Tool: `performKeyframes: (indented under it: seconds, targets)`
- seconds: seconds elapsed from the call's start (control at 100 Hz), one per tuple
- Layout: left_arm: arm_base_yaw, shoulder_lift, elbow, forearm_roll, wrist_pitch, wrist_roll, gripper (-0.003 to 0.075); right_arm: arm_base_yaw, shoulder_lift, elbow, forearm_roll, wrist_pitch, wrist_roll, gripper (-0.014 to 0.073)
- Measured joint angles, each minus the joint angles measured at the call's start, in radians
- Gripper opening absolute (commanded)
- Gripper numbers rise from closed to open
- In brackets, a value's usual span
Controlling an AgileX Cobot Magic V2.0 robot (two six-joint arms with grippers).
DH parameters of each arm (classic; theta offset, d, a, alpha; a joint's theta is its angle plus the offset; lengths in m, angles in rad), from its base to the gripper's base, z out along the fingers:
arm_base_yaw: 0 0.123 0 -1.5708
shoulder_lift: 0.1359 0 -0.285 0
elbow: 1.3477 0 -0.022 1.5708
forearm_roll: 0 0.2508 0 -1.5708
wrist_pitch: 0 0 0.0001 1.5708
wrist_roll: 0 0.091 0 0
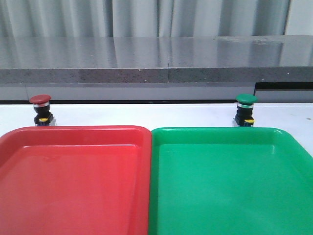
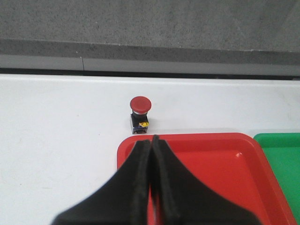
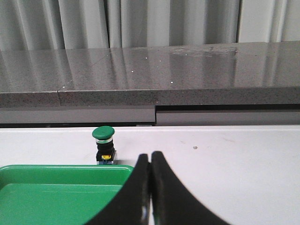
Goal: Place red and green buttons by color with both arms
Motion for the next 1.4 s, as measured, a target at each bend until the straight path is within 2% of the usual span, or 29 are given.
performKeyframes:
  seconds: [0.24,0.33,0.38,0.45,0.57,0.62,0.67,1.03,1.4]
  targets:
    - [0.0,0.159,-0.056,0.0,0.018,0.0,-0.0018,0.0,0.0,0.0,0.0,0.0,0.0,-0.0069]
    - [0.0,0.185,-0.056,0.0,0.02,0.0,0.0021,0.0,0.0,0.0,0.0,0.0,0.0,-0.0069]
    - [0.0,0.192,-0.056,0.0,0.024,0.0,0.0078,0.0,0.0,0.0,0.0,0.0,0.0,-0.0069]
    - [0.0,0.196,-0.058,0.0,0.029,0.0,0.0199,0.0,0.0,0.0,0.0,0.0,0.0,-0.0069]
    - [0.0,0.196,-0.06,0.0,0.033,0.0,0.0465,0.0,0.0,0.0,0.0,0.0,0.0,-0.0069]
    - [0.0,0.196,-0.06,0.0,0.033,0.0,0.0539,0.0,0.0,0.0,0.0,0.0,0.0,-0.0069]
    - [0.0,0.196,-0.06,0.0,0.033,0.0,0.0578,0.0,0.0,0.0,0.0,0.0,0.0,-0.0069]
    - [0.0,0.238,-0.098,-0.006,-0.005,0.0,0.0585,0.0,0.0,0.0,0.0,0.0,0.0,-0.0069]
    - [0.0,0.615,-0.343,-0.008,-0.004,0.0,0.0566,0.0,0.0,0.0,0.0,0.0,0.0,-0.0069]
